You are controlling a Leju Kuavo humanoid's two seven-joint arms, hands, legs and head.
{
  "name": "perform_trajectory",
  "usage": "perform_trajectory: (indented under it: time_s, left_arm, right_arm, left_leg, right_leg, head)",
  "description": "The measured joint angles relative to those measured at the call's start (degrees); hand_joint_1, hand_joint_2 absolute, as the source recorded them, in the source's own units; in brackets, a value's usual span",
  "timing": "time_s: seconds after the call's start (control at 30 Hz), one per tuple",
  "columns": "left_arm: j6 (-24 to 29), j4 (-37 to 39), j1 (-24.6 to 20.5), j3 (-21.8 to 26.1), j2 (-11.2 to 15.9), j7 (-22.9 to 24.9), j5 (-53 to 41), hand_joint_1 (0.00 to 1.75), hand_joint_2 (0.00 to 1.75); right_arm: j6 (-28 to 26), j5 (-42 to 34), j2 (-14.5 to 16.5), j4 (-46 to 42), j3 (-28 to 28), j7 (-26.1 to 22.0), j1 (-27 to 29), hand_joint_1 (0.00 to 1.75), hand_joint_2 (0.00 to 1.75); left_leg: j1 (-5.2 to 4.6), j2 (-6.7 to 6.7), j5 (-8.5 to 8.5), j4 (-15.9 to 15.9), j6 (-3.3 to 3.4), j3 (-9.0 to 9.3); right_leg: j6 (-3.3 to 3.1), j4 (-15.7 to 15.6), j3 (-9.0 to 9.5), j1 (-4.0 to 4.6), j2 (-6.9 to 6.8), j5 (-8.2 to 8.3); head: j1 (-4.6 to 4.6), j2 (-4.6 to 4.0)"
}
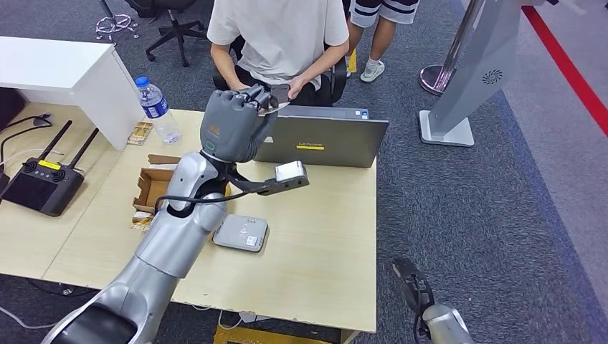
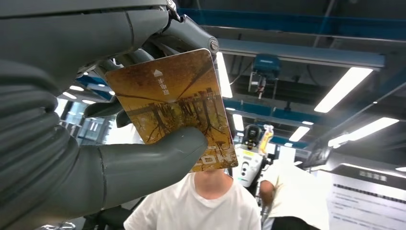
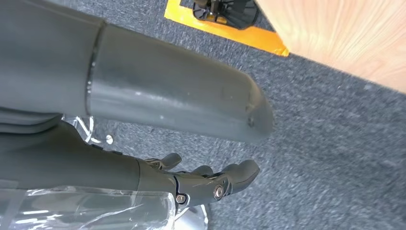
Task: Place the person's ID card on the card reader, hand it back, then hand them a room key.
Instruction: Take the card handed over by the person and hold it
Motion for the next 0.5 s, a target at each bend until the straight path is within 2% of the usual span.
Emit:
perform_trajectory:
  time_s: [0.2,0.37,0.5]
  left_arm:
    - [0.68,-5.05,6.21,-2.54,3.76,-0.6,-0.06,1.75,1.75]
    - [0.96,-5.03,11.11,-3.13,6.58,-0.13,-1.71,1.75,1.75]
    - [0.99,-4.26,12.6,-3.14,7.69,0.22,-2.05,1.75,1.75]
  right_arm:
    - [-0.24,-1.09,-1.11,-0.18,-0.89,-0.88,1.13,0.0,0.0]
    - [-0.49,-1.97,-2.03,-0.46,-1.55,-2.36,2.89,0.0,0.0]
    - [-0.52,-2.01,-2.4,-0.66,-1.92,-2.68,3.73,0.0,0.0]
  left_leg:
    - [-0.01,0.0,0.0,0.0,0.0,0.02]
    - [0.0,0.0,0.0,0.0,0.0,0.01]
    - [0.0,-0.01,0.0,0.0,0.0,-0.02]
  right_leg:
    - [0.0,-0.01,0.01,-0.01,0.0,0.01]
    - [0.0,-0.01,-0.01,0.0,-0.01,0.0]
    - [0.0,-0.01,-0.03,0.0,-0.02,0.0]
  head:
    - [-0.01,0.0]
    - [0.0,0.0]
    - [0.0,0.0]
